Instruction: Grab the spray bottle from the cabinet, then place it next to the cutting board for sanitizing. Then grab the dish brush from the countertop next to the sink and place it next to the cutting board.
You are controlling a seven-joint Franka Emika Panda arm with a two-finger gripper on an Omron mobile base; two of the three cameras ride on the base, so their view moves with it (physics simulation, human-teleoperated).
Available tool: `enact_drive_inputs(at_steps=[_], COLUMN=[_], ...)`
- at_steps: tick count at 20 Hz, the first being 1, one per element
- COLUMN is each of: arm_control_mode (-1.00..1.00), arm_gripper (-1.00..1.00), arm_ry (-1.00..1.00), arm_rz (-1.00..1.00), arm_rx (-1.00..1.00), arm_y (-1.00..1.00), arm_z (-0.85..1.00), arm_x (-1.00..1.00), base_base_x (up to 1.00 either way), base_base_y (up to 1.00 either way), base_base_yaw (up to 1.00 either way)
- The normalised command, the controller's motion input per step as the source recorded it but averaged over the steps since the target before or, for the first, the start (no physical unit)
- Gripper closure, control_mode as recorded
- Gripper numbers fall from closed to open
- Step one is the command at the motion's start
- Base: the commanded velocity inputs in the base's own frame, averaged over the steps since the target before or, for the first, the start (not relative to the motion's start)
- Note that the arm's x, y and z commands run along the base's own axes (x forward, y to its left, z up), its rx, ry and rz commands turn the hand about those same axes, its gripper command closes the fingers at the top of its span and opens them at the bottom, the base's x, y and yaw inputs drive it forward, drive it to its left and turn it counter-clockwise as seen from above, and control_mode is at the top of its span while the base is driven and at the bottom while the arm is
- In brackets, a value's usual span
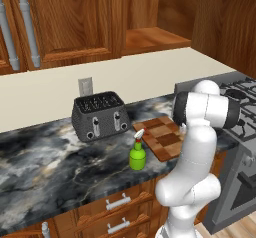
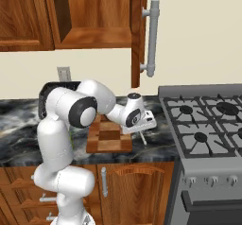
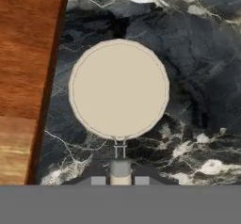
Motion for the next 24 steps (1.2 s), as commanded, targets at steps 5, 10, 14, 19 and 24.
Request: enact_drive_inputs(at_steps=[5, 10, 14, 19, 24], arm_control_mode=[-1.00, -1.00, -1.00, -1.00, -1.00], arm_gripper=[-1.00, -1.00, -1.00, -1.00, -1.00], arm_ry=[0.07, -0.01, -0.04, -0.09, -0.06], arm_rz=[0.00, 0.00, -0.05, -0.05, -0.01], arm_rx=[0.00, 0.02, 0.00, -0.01, 0.00], arm_y=[-0.01, 0.26, 0.66, 0.60, 0.52], arm_z=[-0.29, 0.06, 0.42, 0.56, 0.57], arm_x=[0.23, -0.01, -0.10, -0.28, -0.70], base_base_x=[0.00, 0.00, 0.00, 0.00, 0.00], base_base_y=[0.00, 0.00, 0.00, 0.00, 0.00], base_base_yaw=[0.00, 0.00, 0.00, 0.00, 0.00])
